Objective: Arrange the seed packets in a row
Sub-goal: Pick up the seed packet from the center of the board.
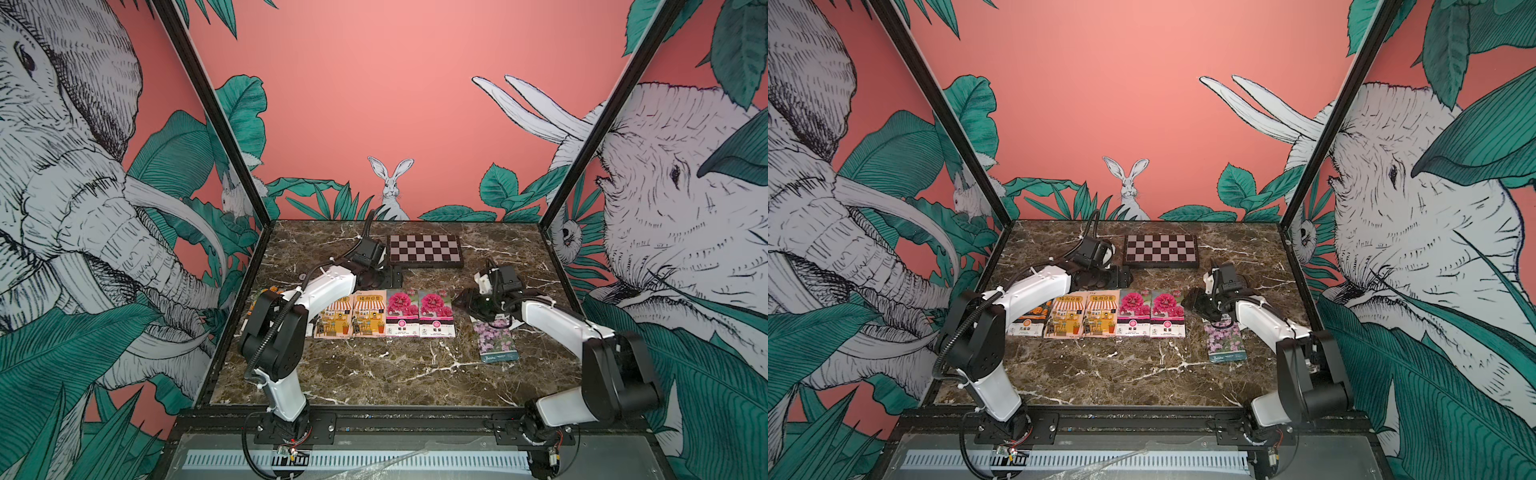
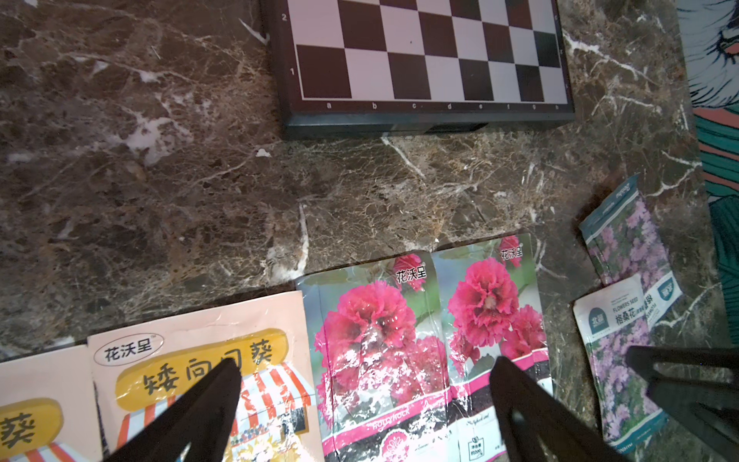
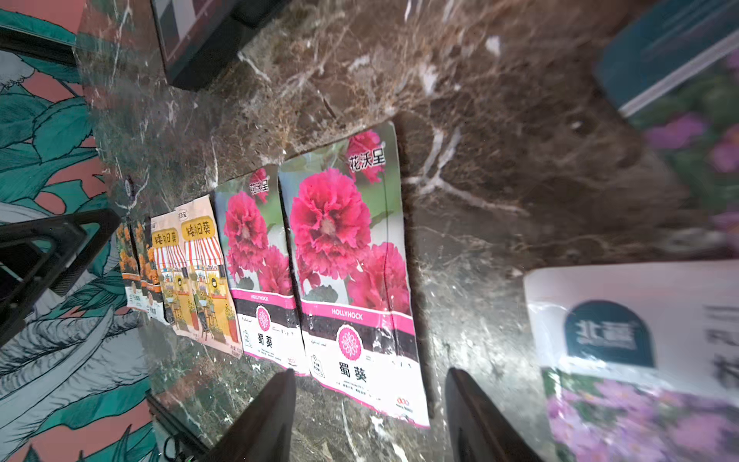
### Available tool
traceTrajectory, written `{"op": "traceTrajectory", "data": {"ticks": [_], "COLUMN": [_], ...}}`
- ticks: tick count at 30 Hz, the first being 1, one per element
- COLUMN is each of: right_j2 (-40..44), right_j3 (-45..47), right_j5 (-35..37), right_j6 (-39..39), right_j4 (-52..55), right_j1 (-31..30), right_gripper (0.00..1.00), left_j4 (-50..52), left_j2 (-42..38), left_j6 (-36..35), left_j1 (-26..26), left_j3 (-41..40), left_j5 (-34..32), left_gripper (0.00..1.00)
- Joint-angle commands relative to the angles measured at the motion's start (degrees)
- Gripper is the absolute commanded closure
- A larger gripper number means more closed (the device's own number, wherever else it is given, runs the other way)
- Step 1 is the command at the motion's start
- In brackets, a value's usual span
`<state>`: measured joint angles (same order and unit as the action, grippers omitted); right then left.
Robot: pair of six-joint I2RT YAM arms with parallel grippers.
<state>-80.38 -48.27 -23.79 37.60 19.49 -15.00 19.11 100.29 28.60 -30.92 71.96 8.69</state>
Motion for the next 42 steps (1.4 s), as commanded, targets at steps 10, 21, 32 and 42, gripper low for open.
{"op": "traceTrajectory", "data": {"ticks": [10, 21, 32, 42], "right_j2": [6.4, 0.5, 6.0, 7.1], "right_j3": [0.1, 2.7, 7.9, 12.5], "right_j5": [20.9, 18.7, 22.0, 17.9], "right_j6": [-4.2, -4.4, -2.7, -2.1], "right_j4": [13.7, 9.9, 12.0, 9.4], "right_j1": [4.1, 8.3, 10.7, 11.1], "right_gripper": [0.26, 0.29, 0.29, 0.35], "left_j4": [-8.1, -14.8, -24.0, -21.7], "left_j2": [-1.3, 7.2, 20.0, 24.6], "left_j6": [8.0, 17.4, 32.1, 34.9], "left_j1": [-0.3, -12.0, -24.1, -27.0], "left_j3": [-3.2, 1.6, 10.1, 12.7], "left_j5": [10.9, 17.2, 15.5, 13.4], "left_gripper": [0.01, 0.09, 0.3, 0.46]}}
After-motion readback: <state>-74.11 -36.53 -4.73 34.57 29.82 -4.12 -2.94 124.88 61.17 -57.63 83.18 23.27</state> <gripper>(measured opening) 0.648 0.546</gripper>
